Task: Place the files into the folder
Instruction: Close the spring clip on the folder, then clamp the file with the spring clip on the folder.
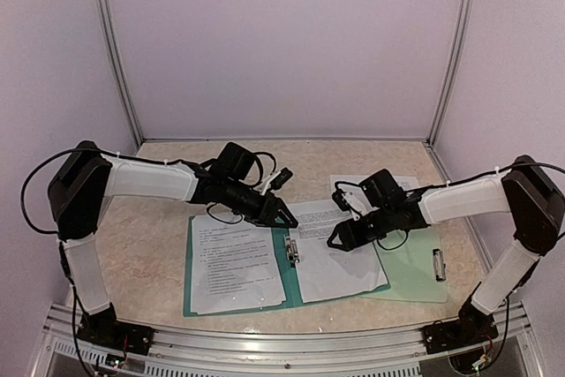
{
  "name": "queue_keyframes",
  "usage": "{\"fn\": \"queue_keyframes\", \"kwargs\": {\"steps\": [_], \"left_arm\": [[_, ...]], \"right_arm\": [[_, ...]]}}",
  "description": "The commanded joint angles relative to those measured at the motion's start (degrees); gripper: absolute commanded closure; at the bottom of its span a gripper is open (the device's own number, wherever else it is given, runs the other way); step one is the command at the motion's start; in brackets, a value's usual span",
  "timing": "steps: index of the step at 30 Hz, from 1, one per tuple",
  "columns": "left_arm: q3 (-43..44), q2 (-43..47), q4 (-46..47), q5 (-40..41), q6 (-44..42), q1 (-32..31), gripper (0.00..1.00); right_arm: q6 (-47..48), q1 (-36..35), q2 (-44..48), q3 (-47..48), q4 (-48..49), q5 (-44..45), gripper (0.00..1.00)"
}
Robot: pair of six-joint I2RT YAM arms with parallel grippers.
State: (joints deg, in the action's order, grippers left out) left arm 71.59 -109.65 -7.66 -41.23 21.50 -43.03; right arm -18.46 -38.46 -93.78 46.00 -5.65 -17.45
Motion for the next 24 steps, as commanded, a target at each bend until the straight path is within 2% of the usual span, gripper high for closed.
{"fn": "queue_keyframes", "kwargs": {"steps": [1,6,12,19,24], "left_arm": [[-3.53,4.17,2.41,2.39,1.91,1.16,0.65],[-7.15,8.06,1.08,3.15,2.40,1.19,0.64],[-14.99,13.61,6.08,3.01,2.78,2.82,0.63],[-6.20,7.71,-3.94,8.36,1.81,4.53,0.64],[0.58,1.11,-9.57,6.54,-0.15,4.62,0.63]], "right_arm": [[0.35,-1.12,3.12,2.57,-2.42,0.60,0.43],[0.11,-2.15,4.52,3.54,-2.78,-0.18,0.43],[-1.22,-3.95,5.54,4.10,-0.99,-1.43,0.48],[-2.19,-5.24,6.12,3.95,0.01,-0.88,0.51],[-2.33,-7.04,6.43,4.18,-0.22,0.51,0.52]]}}
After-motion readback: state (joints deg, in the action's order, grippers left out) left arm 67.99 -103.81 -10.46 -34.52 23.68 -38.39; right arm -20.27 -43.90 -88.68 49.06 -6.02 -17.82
